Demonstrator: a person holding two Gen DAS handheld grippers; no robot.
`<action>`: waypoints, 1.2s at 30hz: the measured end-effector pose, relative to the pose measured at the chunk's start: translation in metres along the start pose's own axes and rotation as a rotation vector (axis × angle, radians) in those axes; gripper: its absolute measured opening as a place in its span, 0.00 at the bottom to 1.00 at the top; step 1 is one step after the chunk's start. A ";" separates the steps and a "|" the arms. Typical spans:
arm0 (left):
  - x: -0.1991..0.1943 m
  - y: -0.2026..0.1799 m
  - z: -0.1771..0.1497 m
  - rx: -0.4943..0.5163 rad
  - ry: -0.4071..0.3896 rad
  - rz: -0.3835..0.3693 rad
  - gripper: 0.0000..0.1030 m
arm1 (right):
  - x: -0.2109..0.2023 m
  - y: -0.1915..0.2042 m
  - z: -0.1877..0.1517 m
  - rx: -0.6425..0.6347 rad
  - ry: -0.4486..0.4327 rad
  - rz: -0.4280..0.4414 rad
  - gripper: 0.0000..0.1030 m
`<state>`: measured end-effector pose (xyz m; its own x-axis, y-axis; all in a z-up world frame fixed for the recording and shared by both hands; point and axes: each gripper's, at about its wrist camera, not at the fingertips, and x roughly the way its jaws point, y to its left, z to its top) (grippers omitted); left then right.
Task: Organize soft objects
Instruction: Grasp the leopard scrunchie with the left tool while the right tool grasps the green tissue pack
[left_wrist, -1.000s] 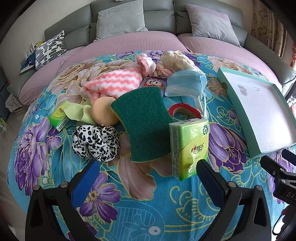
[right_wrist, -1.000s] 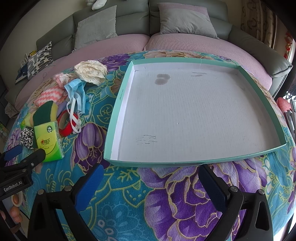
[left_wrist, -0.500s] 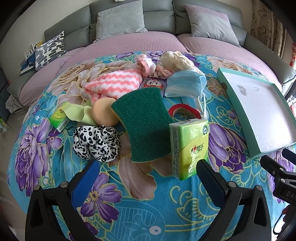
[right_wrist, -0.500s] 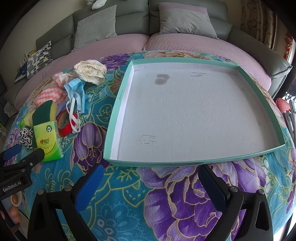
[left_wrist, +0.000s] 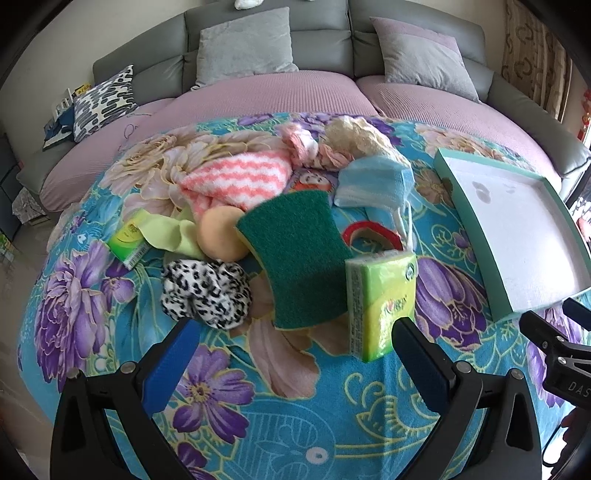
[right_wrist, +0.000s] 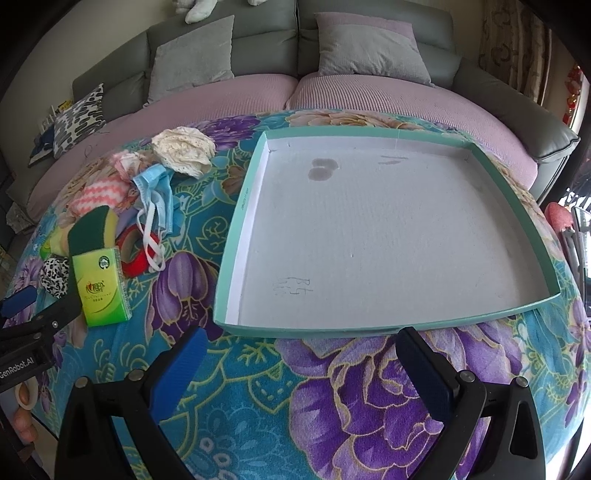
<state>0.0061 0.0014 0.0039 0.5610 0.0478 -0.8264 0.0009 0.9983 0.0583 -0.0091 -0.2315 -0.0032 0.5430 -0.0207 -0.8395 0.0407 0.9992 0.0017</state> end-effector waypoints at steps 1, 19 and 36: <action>-0.002 0.002 0.002 -0.011 -0.005 0.001 1.00 | -0.001 0.002 0.002 0.000 0.010 -0.004 1.00; -0.028 0.095 0.049 -0.360 -0.138 0.100 1.00 | -0.028 0.079 0.051 -0.078 -0.198 0.140 1.00; 0.027 0.128 0.007 -0.455 0.036 -0.006 1.00 | 0.029 0.146 0.024 -0.142 -0.051 0.306 1.00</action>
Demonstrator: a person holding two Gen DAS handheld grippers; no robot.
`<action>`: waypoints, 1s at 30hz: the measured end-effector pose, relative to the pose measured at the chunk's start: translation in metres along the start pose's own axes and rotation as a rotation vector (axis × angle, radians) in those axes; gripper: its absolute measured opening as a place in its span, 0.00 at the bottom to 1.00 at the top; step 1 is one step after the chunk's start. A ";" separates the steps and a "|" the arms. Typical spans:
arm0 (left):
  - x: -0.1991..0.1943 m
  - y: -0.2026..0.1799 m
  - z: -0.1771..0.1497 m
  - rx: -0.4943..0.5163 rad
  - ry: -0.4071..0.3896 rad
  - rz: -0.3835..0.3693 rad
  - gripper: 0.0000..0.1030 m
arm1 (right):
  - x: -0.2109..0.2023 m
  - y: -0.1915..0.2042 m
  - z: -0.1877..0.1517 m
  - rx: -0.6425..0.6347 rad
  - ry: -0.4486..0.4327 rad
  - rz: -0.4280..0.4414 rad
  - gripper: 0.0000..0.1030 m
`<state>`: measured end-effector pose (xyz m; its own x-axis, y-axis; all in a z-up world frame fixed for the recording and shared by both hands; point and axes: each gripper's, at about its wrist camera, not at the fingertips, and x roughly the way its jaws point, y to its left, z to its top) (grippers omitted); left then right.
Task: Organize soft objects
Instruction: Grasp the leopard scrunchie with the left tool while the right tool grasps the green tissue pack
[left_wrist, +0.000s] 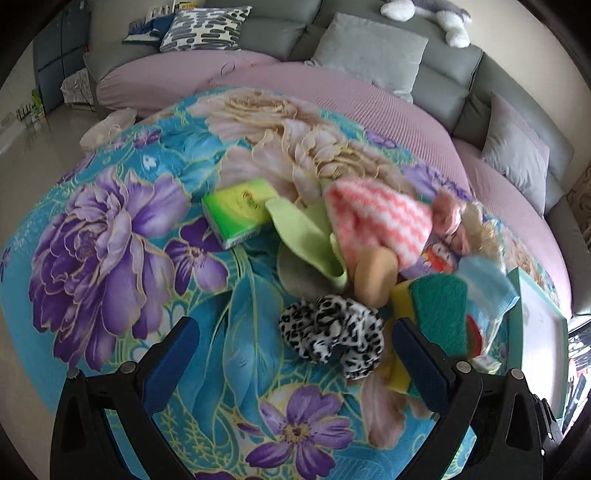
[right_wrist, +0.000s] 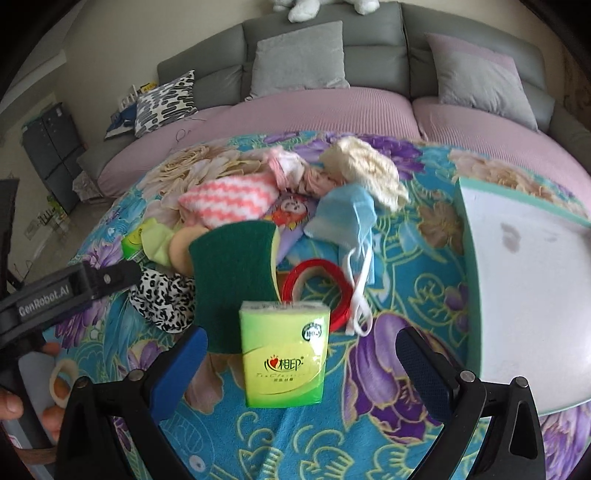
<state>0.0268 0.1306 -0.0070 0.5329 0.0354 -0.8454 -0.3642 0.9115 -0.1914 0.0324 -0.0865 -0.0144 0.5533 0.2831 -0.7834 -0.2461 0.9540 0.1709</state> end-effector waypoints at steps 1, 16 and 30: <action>0.001 -0.001 -0.001 0.005 0.002 0.003 1.00 | 0.002 -0.001 -0.001 -0.003 0.002 -0.001 1.00; 0.013 -0.019 -0.010 0.086 0.051 -0.070 0.49 | 0.009 -0.007 -0.005 0.031 0.023 0.075 0.49; -0.012 -0.026 -0.006 0.134 -0.044 -0.065 0.20 | -0.010 -0.015 -0.005 0.057 -0.017 0.104 0.49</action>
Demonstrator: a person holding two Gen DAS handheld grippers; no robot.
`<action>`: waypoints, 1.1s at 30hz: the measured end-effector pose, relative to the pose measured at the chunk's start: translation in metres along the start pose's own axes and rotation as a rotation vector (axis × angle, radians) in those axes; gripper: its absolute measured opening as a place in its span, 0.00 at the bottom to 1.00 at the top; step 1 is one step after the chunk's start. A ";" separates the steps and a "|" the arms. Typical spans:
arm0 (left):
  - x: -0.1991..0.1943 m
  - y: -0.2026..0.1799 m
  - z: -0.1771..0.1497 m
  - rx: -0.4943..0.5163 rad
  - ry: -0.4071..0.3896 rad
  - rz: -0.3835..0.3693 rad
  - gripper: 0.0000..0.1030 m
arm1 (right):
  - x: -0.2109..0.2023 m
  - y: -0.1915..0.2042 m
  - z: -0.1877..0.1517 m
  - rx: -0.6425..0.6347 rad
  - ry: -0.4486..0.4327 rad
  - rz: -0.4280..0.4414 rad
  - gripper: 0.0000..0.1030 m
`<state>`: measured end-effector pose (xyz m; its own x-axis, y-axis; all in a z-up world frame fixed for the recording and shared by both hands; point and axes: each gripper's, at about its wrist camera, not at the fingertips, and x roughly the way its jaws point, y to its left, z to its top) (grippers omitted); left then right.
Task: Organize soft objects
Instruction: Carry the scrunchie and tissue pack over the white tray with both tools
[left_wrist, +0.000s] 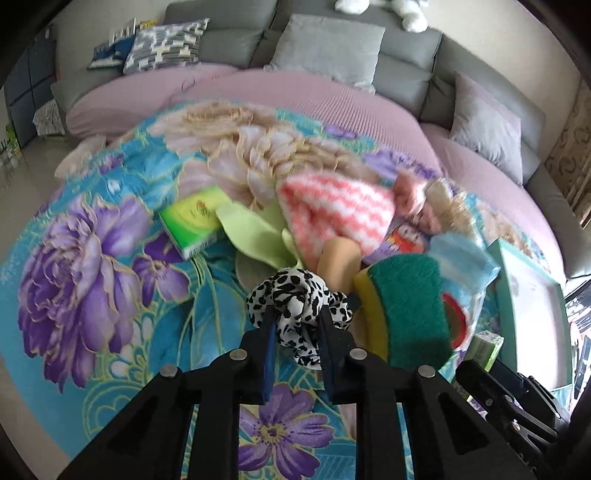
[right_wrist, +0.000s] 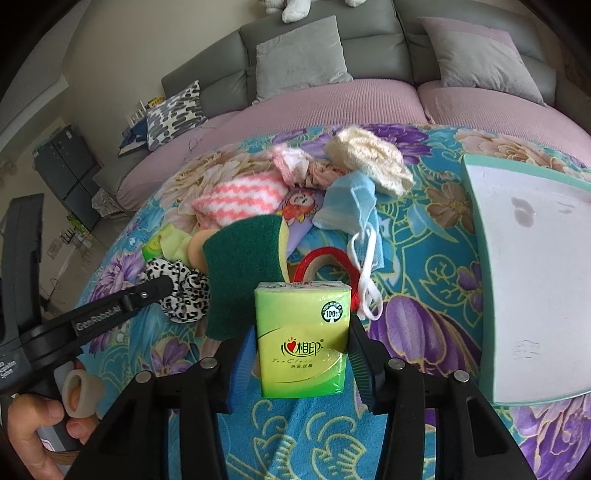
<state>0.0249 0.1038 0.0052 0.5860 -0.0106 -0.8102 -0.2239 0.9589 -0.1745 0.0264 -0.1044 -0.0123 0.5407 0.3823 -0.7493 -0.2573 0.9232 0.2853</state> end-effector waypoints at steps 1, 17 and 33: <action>-0.007 -0.001 0.001 0.004 -0.017 -0.004 0.20 | -0.004 0.000 0.001 0.001 -0.008 0.000 0.48; -0.064 -0.067 0.018 0.130 -0.120 -0.065 0.20 | -0.111 -0.035 0.034 0.068 -0.216 -0.124 0.49; -0.110 -0.177 0.029 0.349 -0.205 -0.151 0.21 | -0.162 -0.121 0.051 0.192 -0.284 -0.303 0.49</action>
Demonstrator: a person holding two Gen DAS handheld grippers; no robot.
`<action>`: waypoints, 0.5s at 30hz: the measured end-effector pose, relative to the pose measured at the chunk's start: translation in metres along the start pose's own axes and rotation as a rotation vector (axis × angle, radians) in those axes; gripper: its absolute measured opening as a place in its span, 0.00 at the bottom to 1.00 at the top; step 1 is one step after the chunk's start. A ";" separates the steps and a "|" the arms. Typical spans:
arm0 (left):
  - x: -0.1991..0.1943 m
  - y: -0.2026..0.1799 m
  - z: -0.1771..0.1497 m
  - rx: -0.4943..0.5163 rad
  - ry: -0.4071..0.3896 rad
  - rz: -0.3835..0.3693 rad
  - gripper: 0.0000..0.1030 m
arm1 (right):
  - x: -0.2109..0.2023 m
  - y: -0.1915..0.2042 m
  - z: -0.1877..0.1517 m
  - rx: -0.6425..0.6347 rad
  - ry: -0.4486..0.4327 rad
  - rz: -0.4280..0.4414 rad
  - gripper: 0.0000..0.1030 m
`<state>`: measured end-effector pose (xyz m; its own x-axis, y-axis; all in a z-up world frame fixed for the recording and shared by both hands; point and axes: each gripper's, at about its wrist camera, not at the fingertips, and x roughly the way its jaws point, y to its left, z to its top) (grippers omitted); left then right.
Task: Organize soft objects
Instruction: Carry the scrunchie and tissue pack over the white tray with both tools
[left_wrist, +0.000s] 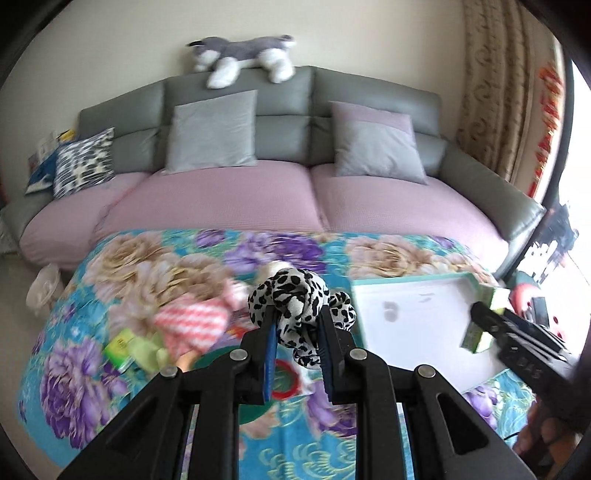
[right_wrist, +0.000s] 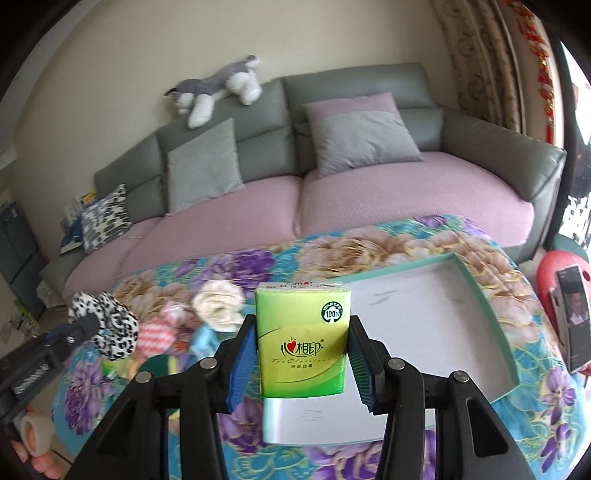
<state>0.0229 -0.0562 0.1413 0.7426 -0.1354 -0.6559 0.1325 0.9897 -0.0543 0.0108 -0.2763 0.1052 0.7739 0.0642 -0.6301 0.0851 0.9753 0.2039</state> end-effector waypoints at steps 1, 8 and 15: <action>0.004 -0.008 0.002 0.014 0.004 -0.013 0.21 | 0.003 -0.006 0.000 0.007 0.002 -0.019 0.49; 0.054 -0.058 0.007 0.086 0.072 -0.071 0.21 | 0.029 -0.060 -0.012 0.102 0.024 -0.107 0.49; 0.111 -0.095 -0.011 0.113 0.155 -0.168 0.21 | 0.046 -0.090 -0.016 0.118 0.020 -0.194 0.49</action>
<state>0.0854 -0.1649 0.0657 0.5959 -0.2799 -0.7527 0.3244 0.9413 -0.0932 0.0283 -0.3579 0.0461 0.7233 -0.1170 -0.6806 0.3051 0.9383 0.1629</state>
